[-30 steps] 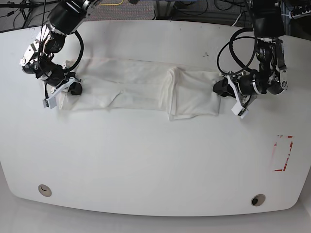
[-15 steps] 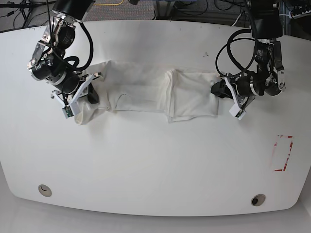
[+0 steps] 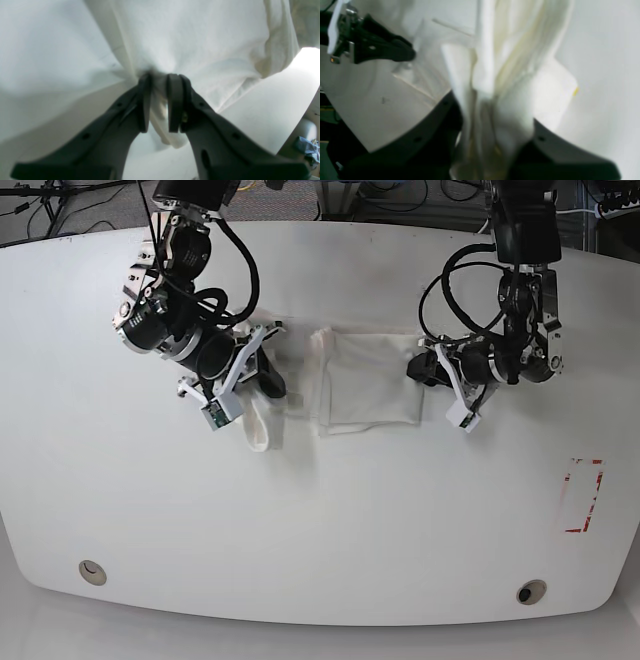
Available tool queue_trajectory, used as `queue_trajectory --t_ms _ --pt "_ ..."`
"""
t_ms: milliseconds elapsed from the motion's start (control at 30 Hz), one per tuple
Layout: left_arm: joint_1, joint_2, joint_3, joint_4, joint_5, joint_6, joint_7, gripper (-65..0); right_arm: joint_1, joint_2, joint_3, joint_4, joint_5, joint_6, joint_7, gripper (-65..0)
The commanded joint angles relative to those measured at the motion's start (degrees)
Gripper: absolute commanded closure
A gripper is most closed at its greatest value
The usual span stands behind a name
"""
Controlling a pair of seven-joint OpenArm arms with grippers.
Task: Fold the T-shirt properly
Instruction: 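Lift both shirt ends and fold them toward each other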
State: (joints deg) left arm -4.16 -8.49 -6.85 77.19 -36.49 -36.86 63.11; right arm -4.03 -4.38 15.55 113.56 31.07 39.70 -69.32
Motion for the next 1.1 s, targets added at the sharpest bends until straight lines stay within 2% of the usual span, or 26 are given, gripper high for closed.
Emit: queue_trajectory --t_ms 0,300,500,1067 --pt "-0.5 0.8 -0.1 0.4 0.4 0.7 0.4 -10.7 0.6 -1.9 -1.5 0.9 1.4 0.3 1.3 -3.8" --pt "-0.6 2.6 0.0 0.4 0.4 0.7 0.5 -10.7 0.5 -4.1 -4.3 0.9 1.7 0.3 1.8 -3.8" --pt "-0.5 3.1 0.6 0.4 0.4 0.7 0.5 -10.7 0.8 -4.2 -6.0 0.8 1.8 -0.4 1.8 -4.0" --pt "-0.5 3.1 1.6 0.4 0.4 0.7 0.5 -10.7 1.4 -4.3 -9.8 -3.6 1.8 -0.4 7.6 -4.0"
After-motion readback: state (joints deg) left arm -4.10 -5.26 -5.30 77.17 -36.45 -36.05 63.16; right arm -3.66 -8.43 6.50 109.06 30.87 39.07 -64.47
